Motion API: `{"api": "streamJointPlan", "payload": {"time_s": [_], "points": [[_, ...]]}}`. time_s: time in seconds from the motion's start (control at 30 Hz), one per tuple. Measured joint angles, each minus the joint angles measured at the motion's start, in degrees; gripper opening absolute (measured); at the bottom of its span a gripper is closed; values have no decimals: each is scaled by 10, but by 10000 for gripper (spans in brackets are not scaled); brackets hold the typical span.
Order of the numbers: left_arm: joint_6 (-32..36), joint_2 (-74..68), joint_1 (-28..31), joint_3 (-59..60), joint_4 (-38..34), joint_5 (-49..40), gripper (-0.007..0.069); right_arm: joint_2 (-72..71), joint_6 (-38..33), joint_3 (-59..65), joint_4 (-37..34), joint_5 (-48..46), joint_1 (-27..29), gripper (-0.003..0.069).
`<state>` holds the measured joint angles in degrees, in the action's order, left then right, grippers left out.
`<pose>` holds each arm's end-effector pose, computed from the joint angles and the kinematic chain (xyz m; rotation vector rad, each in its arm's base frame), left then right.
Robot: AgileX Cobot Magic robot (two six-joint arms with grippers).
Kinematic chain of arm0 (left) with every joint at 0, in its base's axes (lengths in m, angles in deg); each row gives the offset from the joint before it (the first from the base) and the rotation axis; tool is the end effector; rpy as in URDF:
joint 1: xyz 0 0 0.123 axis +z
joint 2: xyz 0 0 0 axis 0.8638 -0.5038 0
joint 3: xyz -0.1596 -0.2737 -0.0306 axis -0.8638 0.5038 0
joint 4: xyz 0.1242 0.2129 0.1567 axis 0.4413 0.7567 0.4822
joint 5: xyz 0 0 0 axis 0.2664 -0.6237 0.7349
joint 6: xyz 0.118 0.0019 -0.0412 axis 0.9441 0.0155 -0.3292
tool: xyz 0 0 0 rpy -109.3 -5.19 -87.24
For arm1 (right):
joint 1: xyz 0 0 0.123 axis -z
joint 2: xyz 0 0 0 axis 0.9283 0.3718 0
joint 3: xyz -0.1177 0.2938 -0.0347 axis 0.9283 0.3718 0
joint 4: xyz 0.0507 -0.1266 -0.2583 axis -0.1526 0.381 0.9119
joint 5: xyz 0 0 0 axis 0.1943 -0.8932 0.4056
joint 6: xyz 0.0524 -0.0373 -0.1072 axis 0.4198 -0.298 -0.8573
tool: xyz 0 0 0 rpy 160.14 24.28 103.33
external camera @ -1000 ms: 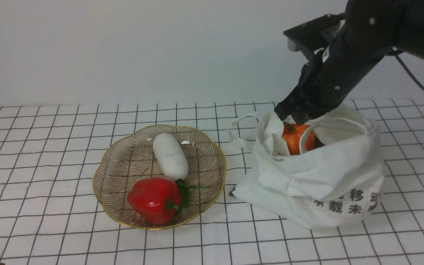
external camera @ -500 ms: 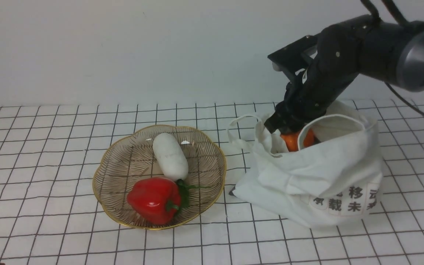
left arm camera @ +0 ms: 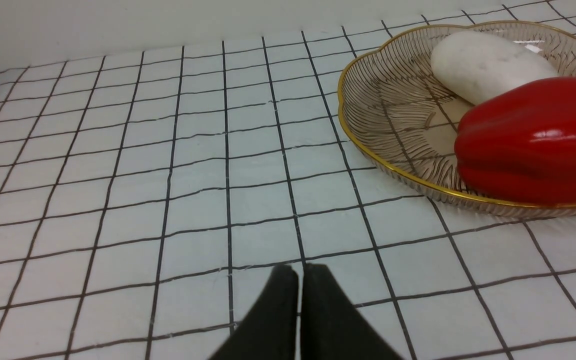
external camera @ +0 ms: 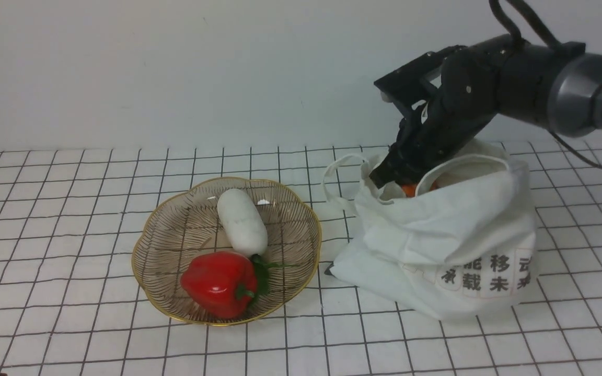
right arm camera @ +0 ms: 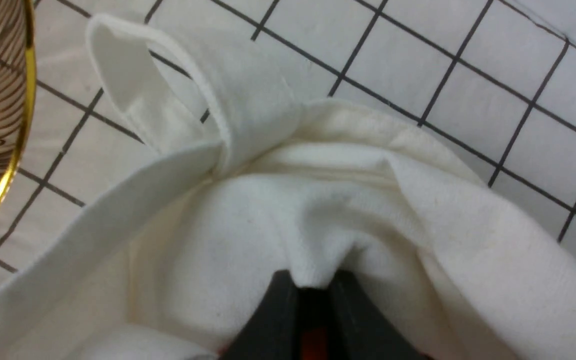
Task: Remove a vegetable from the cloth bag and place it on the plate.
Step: Use the right arm to grab a pumpkin from the bag
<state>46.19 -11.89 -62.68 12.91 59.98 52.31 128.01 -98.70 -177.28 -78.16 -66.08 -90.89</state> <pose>0.0920 -0.0023 0.1585 0.1094 1.8816 0.0374 0.4657 0.1893 0.2143 -0.7954 2.6046 -0.0012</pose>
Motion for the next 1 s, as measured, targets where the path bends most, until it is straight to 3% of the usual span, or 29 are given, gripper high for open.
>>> {"api": "streamJointPlan", "payload": {"time_s": [0.5,0.77,1.0], "points": [[0,0,0,0,0,0,-8,-145,31,1,13,-92,0,41],[0,0,0,0,0,0,-8,-146,47,1,13,-200,0,41],[0,0,0,0,0,0,-8,-105,48,1,13,-212,0,41]]}}
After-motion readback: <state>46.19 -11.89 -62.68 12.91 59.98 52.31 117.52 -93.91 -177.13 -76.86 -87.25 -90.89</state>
